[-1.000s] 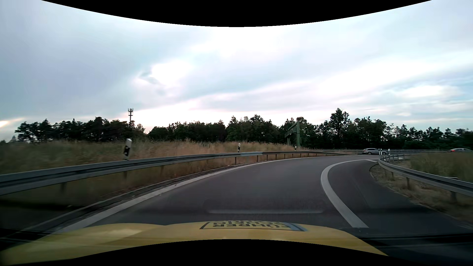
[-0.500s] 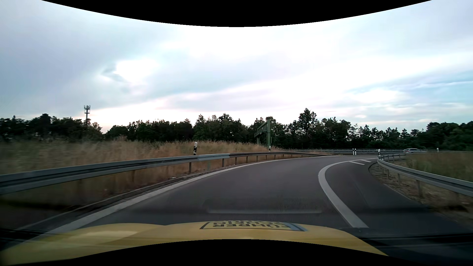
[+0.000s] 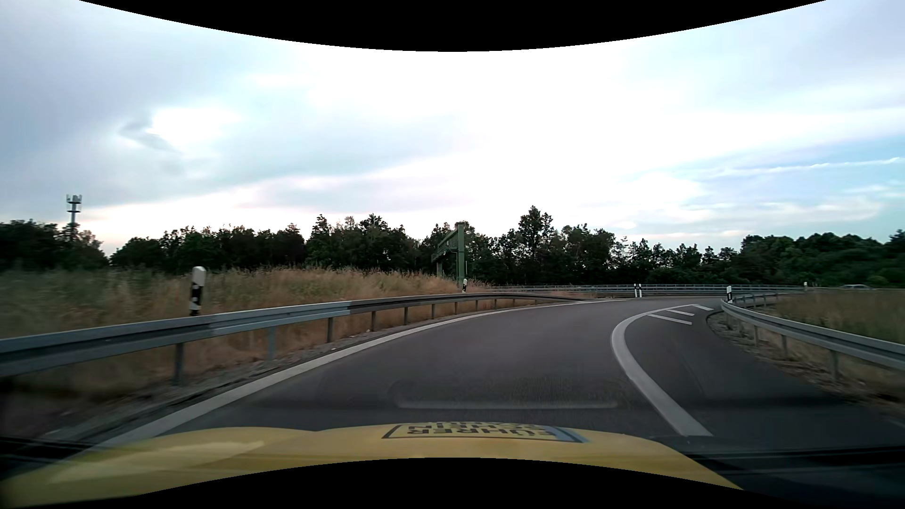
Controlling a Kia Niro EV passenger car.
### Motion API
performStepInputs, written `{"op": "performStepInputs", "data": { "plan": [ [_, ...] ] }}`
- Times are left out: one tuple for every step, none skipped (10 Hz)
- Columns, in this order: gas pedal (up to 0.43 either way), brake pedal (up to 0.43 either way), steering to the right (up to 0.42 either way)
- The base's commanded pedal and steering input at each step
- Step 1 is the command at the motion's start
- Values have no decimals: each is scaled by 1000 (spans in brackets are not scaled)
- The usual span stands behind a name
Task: Follow the waypoints while adhering to traffic rules and regulations
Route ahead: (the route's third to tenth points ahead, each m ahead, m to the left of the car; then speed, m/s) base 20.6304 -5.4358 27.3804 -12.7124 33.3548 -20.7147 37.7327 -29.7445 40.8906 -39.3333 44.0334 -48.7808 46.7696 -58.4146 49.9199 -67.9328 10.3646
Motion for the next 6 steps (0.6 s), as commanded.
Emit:
{"op": "performStepInputs", "data": {
  "plan": [
    [98,0,111],
    [98,0,111],
    [98,0,116],
    [87,0,124],
    [67,0,133],
    [67,0,136]
  ]
}}
